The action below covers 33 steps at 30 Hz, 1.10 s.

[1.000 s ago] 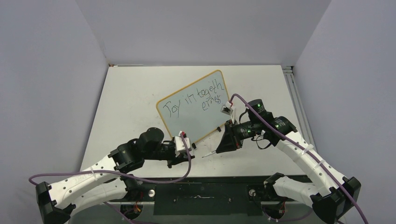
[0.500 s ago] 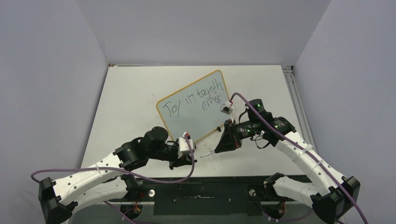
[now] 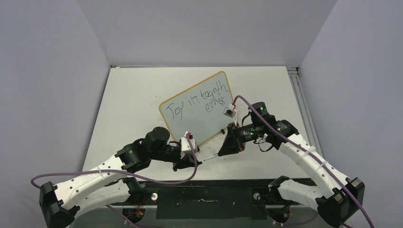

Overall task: Write a sentence on the whiteboard
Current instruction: Close the whiteboard marker at the center of the board.

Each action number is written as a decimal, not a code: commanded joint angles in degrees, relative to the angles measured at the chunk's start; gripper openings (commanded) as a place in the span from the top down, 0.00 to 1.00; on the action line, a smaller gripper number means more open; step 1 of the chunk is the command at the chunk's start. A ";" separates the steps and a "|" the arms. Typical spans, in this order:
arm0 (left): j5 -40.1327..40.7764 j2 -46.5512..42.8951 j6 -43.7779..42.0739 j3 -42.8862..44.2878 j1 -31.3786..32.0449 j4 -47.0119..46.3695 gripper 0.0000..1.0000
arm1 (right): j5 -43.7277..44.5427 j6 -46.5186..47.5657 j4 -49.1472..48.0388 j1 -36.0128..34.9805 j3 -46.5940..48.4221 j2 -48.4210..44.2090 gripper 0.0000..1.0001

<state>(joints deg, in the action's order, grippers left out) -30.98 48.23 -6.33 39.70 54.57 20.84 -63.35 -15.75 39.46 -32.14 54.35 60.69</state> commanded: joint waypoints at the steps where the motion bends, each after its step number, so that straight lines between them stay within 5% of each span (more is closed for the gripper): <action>1: -2.61 -0.32 1.00 1.34 -0.75 -3.67 1.00 | 0.25 -0.11 -3.50 -0.73 -0.68 0.35 0.95; 33: -4.80 -0.15 2.50 1.30 -2.31 -4.62 1.00 | 0.17 -2.43 -6.68 -2.43 -1.57 0.51 0.95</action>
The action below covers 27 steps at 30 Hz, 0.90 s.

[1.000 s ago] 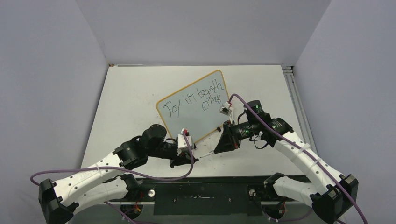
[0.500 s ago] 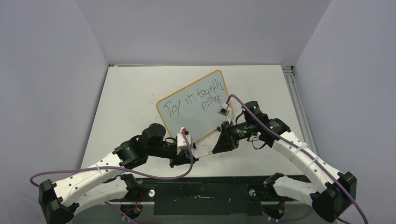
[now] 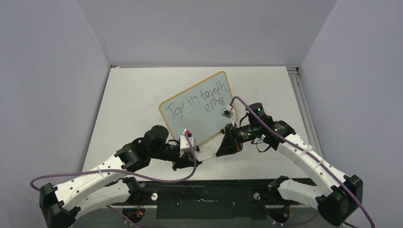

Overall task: Write a sentence on the whiteboard
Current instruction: Close the whiteboard marker at the center of the board.

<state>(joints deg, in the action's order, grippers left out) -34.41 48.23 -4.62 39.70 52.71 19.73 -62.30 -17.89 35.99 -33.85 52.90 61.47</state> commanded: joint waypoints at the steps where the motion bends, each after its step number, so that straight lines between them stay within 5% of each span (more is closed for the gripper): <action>1: -1.33 -0.01 0.76 1.33 -0.47 -3.47 1.00 | -0.84 -0.26 -3.13 -0.78 -0.14 -0.30 0.95; 27: -1.25 0.03 1.63 1.60 -1.03 -3.03 1.00 | 0.52 -1.55 -3.21 -0.72 -0.86 -2.31 0.95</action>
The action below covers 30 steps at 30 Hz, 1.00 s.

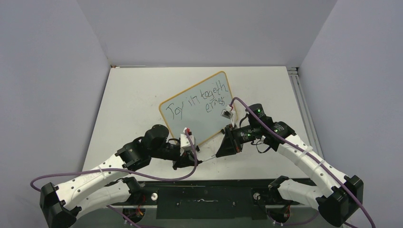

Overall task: Write a sentence on the whiteboard
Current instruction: Close the whiteboard marker at the center of the board.

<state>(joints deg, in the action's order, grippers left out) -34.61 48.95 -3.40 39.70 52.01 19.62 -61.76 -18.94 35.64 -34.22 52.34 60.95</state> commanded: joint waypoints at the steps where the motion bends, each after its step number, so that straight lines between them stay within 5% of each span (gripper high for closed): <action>1: -1.11 -0.70 0.43 1.60 -0.40 -2.88 1.00 | 0.01 -0.63 -3.12 -0.38 -0.35 -1.80 0.95; 19: -1.43 -0.27 1.20 1.85 -1.28 -3.36 1.00 | 0.35 -2.94 -7.93 -1.69 -1.85 -1.14 0.95; 30: -1.51 -1.14 1.90 1.52 -2.52 -4.21 1.00 | 3.36 -10.33 -19.13 -5.63 -5.87 -1.17 0.95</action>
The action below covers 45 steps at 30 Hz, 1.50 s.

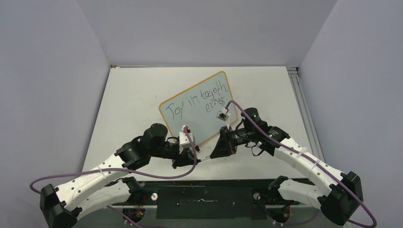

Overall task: Write a sentence on the whiteboard
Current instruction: Close the whiteboard marker at the center of the board.

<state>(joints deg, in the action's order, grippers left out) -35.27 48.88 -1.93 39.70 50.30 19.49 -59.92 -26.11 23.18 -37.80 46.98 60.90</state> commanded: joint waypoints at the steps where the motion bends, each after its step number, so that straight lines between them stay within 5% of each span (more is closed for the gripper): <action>1: -0.60 -1.07 0.44 1.52 -0.81 -4.02 1.00 | 2.04 -3.49 -7.79 -2.59 -0.68 -0.91 0.95; 21: 2.65 -5.17 0.38 -0.05 -1.51 -5.69 1.00 | 5.85 -13.46 -25.51 -10.67 -8.09 2.22 0.95; 45: 2.31 -9.05 1.31 -1.49 -2.37 -8.95 1.00 | 8.56 -17.92 -35.85 -17.69 -11.30 7.11 0.95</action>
<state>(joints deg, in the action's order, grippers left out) -33.54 40.77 -1.45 35.94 48.60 31.09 -49.71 -42.39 -5.30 -51.51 36.23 66.57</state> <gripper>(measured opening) 0.066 0.153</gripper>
